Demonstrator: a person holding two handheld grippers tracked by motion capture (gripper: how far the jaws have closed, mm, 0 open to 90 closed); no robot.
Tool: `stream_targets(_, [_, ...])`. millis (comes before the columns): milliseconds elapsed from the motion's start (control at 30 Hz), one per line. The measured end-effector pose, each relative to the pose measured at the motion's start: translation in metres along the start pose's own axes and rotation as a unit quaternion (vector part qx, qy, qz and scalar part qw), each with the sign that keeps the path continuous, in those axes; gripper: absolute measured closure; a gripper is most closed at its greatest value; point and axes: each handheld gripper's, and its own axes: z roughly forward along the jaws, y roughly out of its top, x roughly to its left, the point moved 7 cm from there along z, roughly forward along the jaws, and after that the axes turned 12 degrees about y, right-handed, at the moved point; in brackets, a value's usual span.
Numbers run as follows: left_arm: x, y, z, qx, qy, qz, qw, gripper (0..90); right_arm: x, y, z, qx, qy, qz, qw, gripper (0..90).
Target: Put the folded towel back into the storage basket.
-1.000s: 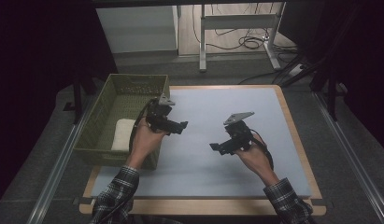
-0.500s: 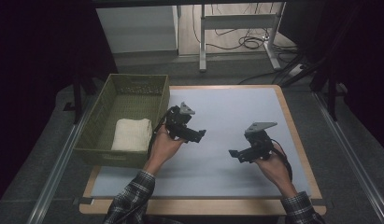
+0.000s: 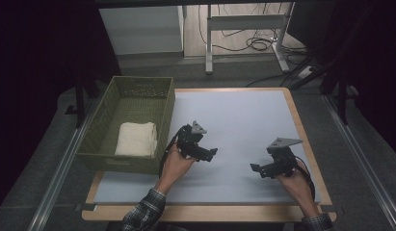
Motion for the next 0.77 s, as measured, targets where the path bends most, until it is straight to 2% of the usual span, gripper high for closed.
stream_targets(33, [-0.003,-0.01,0.003,0.004,0.0,-0.001,1.0,0.0,-0.002,-0.006,0.0,0.002,-0.002,0.0,1.0,2.3])
stream_targets(67, [-0.003,-0.01,0.003,0.004,0.0,-0.001,1.0,0.0,-0.002,-0.006,0.0,0.002,-0.002,0.0,1.0,2.3])
stream_targets(333, [-0.008,-0.05,0.009,0.026,0.008,-0.002,0.9996,0.0,-0.007,-0.033,0.006,0.024,-0.01,-0.001,0.9997,2.1])
stream_targets(433, [-0.008,-0.063,0.012,0.037,0.013,-0.001,0.9992,0.0,-0.006,-0.036,0.006,0.018,-0.015,-0.011,0.9997,1.9])
stream_targets(500, [-0.007,-0.065,0.012,0.034,0.019,-0.005,0.9992,0.0,-0.005,-0.037,0.008,0.024,-0.028,-0.025,0.999,1.8])
stream_targets(567, [-0.007,-0.066,0.013,0.041,0.018,-0.007,0.999,0.0,-0.005,-0.037,0.008,0.023,-0.029,-0.024,0.999,1.8])
stream_targets(767, [-0.007,-0.066,0.013,0.04,0.02,-0.007,0.999,0.0,-0.005,-0.038,0.008,0.022,-0.029,-0.024,0.999,1.8])
